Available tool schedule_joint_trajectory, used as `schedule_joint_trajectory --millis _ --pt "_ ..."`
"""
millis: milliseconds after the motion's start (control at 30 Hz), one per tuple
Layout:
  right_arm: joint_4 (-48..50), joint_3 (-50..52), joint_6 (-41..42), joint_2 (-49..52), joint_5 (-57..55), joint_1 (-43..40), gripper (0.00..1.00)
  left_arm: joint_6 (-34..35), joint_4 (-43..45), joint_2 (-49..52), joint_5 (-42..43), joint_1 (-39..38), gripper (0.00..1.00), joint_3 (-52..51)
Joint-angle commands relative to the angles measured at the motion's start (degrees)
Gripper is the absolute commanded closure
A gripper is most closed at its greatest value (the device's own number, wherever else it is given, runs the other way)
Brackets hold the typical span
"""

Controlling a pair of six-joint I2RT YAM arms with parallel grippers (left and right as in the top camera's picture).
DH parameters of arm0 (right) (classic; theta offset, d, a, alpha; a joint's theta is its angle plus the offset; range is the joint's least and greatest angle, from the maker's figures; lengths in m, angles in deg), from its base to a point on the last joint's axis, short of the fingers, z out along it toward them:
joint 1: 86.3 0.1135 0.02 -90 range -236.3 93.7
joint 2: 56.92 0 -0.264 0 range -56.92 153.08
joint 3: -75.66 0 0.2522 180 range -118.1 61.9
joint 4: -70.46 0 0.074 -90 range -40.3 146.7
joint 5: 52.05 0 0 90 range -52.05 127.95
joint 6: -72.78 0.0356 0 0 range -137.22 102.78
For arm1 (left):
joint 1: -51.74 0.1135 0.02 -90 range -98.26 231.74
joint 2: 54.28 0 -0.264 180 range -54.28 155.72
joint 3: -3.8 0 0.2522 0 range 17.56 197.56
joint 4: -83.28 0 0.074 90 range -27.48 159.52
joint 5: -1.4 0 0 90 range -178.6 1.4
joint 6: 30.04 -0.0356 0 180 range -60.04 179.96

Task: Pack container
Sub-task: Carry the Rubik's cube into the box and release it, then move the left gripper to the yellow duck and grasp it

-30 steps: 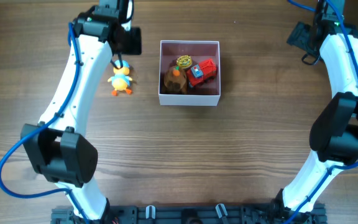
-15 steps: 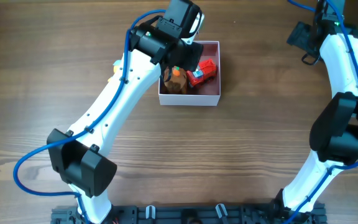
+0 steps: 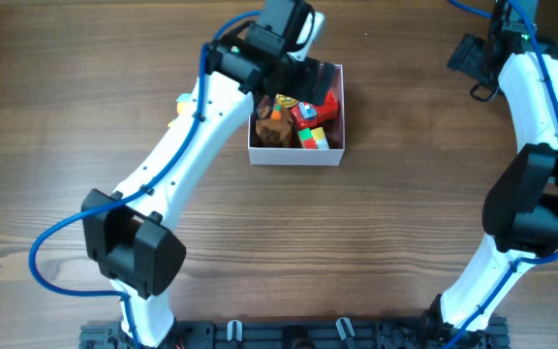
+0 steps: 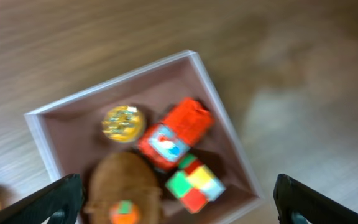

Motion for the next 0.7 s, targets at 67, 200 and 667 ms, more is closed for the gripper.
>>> schedule_joint_trajectory --millis 67,200,667 --pt "0.13 0.31 0.61 0.76 0.07 0.35 0.0 9.86 -3.67 -4.66 -11.3 11.13 0.0 0.09" --pt "0.13 0.31 0.61 0.76 0.07 0.35 0.0 4.04 -7.41 -3.85 -11.1 17.68 0.0 0.09" --pt "0.13 0.31 0.63 0.76 0.07 0.35 0.0 2.78 -12.22 8.68 -5.29 23.47 0.0 -3.34"
